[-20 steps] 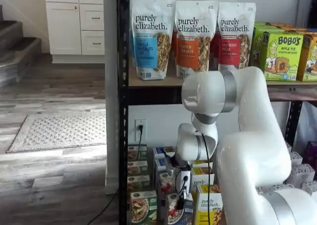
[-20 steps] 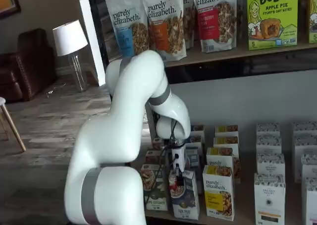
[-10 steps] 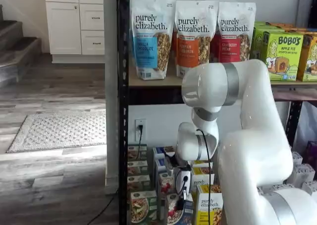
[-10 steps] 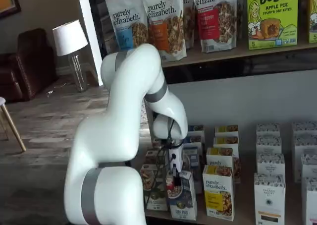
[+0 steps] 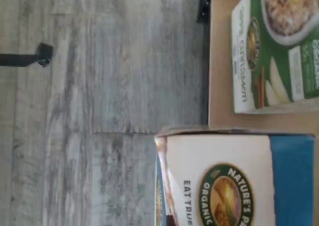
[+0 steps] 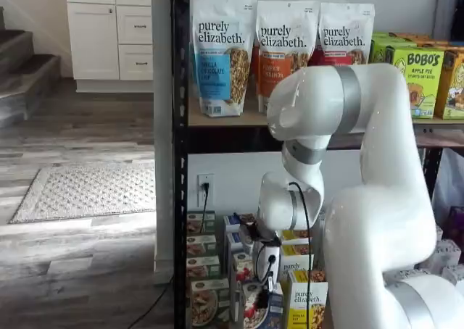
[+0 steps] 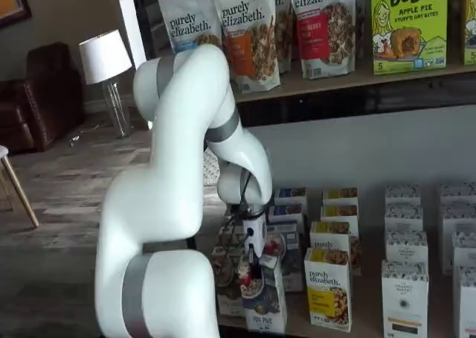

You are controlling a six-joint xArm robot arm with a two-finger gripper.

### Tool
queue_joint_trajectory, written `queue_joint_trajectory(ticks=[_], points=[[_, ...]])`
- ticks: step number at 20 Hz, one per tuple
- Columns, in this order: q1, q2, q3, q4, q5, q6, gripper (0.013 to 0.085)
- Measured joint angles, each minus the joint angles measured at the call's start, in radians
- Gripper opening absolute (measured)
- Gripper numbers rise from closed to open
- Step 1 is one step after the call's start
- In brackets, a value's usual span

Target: Pick up the blue and white box that is on the bottom shelf, the second box from the left

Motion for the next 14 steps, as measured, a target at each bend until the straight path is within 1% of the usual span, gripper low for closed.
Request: queue_joint_trajectory(ticks=[5, 9, 12, 14], points=[[0.018, -0.103, 0.111, -0.033, -0.001, 0.048, 0.045], [0.029, -0.183, 0.196, -0.036, -0.006, 0.061, 0.045], [0.036, -0.246, 0.253, -0.067, 0.012, 0.097, 0.045], [0.042, -0.29, 0.293, -0.101, 0.017, 0.135, 0.045]])
